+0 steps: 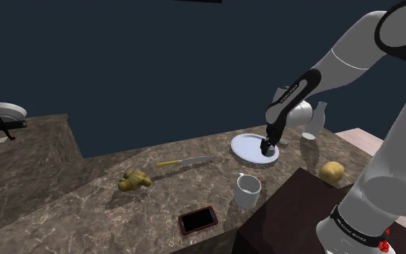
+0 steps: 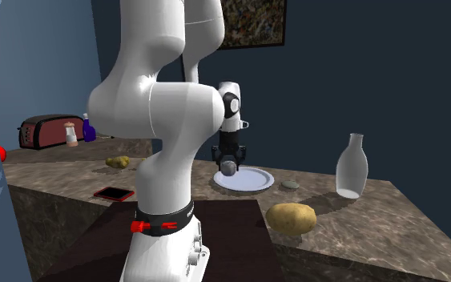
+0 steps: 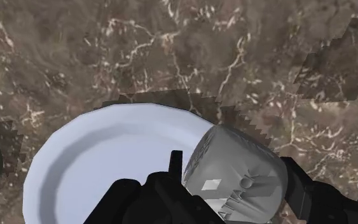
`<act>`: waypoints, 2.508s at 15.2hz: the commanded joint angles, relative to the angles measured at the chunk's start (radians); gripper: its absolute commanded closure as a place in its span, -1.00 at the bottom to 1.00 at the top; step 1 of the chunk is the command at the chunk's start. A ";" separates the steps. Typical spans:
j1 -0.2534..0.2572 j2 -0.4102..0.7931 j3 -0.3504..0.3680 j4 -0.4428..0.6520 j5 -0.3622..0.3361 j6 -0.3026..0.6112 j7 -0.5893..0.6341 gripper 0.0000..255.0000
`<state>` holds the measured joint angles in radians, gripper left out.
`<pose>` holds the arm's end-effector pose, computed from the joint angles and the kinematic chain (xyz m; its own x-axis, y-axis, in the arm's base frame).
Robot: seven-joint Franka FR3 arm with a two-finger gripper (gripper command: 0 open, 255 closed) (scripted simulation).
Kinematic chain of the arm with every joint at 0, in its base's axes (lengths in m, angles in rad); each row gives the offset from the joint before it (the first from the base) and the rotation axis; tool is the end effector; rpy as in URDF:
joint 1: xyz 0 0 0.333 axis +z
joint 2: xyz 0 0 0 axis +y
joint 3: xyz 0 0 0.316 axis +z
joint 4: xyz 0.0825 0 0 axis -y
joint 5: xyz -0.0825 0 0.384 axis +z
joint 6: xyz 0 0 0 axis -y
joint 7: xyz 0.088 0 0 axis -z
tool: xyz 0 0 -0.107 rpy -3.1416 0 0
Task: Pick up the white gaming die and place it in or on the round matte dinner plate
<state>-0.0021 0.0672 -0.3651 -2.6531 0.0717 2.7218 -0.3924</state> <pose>0.3943 -0.1570 0.2211 0.9992 -0.0394 0.0082 -0.0393 -0.9992 -0.0027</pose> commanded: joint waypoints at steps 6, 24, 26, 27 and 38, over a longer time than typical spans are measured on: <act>-0.058 0.210 0.027 0.299 0.123 -0.107 -0.123 1.00; -0.147 0.476 0.107 0.504 0.235 -0.057 -0.214 1.00; -0.147 0.476 0.107 0.504 0.235 -0.057 -0.214 1.00; -0.147 0.476 0.107 0.504 0.235 -0.057 -0.214 1.00; -0.126 0.414 0.079 0.489 0.206 -0.103 -0.193 -1.00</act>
<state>-0.1376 0.5048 -0.2758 -2.1571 0.2889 2.6352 -0.5950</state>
